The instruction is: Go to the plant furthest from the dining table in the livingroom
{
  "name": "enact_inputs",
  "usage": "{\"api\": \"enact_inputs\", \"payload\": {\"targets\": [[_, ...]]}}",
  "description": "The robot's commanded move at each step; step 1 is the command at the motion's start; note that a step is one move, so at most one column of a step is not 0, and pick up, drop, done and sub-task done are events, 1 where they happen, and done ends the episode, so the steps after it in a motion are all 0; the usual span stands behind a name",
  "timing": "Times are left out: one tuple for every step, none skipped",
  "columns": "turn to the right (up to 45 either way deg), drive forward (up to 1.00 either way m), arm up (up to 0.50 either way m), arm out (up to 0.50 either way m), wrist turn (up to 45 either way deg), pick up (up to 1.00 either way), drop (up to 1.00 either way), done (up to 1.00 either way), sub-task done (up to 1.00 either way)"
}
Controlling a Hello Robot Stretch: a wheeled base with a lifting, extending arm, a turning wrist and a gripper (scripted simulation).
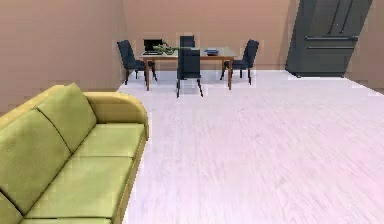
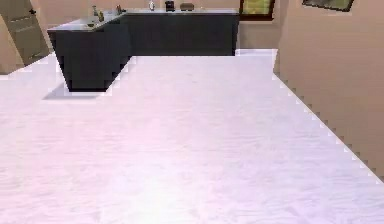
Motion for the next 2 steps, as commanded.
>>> {"api": "enact_inputs", "payload": {"targets": [[0.0, 1.0, 0.0, 0.0, 0.0, 0.0, 0.0, 0.0, 0.0], [0.0, 1.0, 0.0, 0.0, 0.0, 0.0, 0.0, 0.0, 0.0]]}}
